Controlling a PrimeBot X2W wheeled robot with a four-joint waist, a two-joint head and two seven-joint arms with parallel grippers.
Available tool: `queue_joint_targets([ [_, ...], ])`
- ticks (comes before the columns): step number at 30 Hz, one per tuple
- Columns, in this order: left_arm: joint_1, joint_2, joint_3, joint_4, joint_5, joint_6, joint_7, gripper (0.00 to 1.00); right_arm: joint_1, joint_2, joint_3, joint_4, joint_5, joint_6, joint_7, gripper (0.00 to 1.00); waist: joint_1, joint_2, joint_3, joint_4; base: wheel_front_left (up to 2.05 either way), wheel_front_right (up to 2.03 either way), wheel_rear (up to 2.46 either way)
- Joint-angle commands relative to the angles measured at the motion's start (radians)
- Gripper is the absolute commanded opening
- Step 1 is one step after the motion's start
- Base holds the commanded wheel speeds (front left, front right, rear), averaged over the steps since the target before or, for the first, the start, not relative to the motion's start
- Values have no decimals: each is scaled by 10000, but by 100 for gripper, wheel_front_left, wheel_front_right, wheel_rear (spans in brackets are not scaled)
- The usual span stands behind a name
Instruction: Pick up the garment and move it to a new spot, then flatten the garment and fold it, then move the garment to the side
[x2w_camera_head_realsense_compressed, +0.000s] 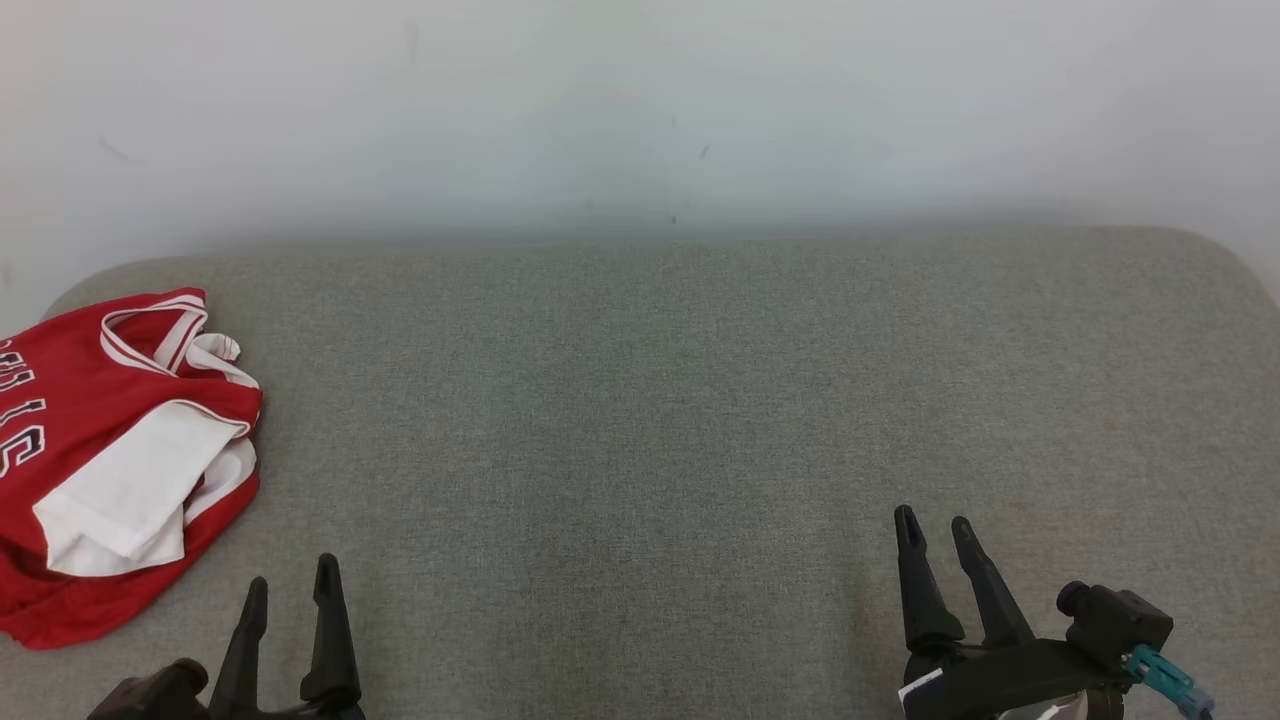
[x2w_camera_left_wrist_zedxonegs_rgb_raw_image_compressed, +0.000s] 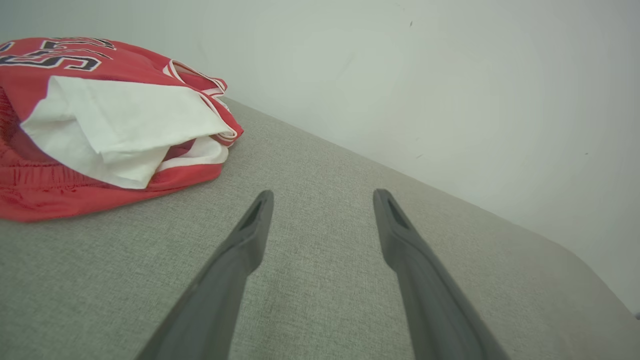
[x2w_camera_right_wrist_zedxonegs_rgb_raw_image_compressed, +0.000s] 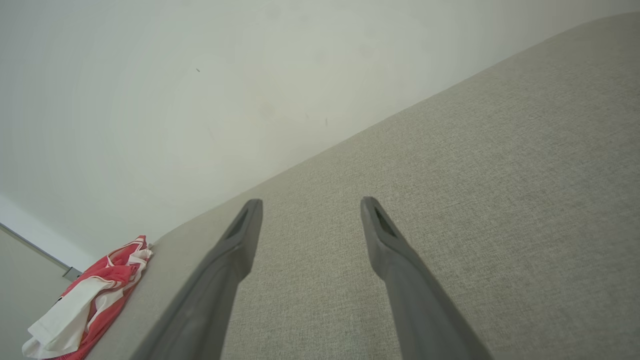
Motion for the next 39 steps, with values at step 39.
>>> queue_joint_targets([
  [39, 282, 50, 336, -160, 3614, -61, -938, 100, 130, 7, -63, -137, -3666, -18, -927, 100, 0, 0, 82, -77, 0, 0, 0],
])
